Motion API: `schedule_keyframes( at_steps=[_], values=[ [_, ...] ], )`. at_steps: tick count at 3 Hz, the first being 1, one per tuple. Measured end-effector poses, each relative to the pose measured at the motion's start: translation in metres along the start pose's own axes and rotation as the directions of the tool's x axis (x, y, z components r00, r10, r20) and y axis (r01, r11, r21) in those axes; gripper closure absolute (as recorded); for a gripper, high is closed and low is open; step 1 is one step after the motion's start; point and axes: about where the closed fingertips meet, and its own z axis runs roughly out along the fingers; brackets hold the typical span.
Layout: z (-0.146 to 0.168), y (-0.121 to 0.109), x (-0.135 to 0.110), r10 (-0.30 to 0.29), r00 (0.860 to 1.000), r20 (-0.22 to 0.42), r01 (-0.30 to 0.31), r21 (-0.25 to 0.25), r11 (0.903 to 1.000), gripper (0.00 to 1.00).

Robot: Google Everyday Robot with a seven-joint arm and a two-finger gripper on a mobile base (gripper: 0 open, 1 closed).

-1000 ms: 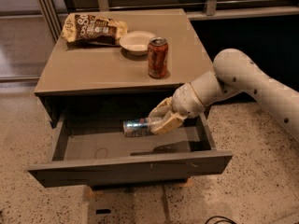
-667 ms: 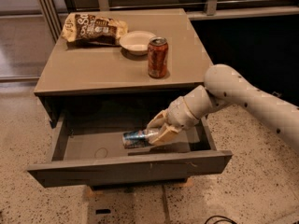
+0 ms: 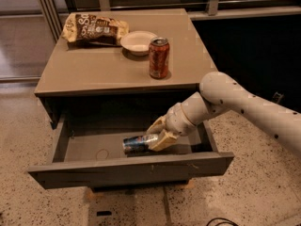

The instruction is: Place redbull can into top drawer

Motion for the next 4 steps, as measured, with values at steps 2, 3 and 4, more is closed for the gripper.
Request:
schedule_keyframes(
  at_steps=[2, 3, 4],
  values=[
    [0.021, -0.012, 0.037, -0.009, 0.999, -0.049, 0.013, 0.095, 0.9954, 1.0],
    [0.03, -0.024, 0.05, -0.009, 0.999, -0.046, 0.016, 0.147, 0.9891, 1.0],
    [0.038, -0.036, 0.058, -0.008, 0.999, -0.041, 0.015, 0.171, 0.9851, 1.0]
  ],
)
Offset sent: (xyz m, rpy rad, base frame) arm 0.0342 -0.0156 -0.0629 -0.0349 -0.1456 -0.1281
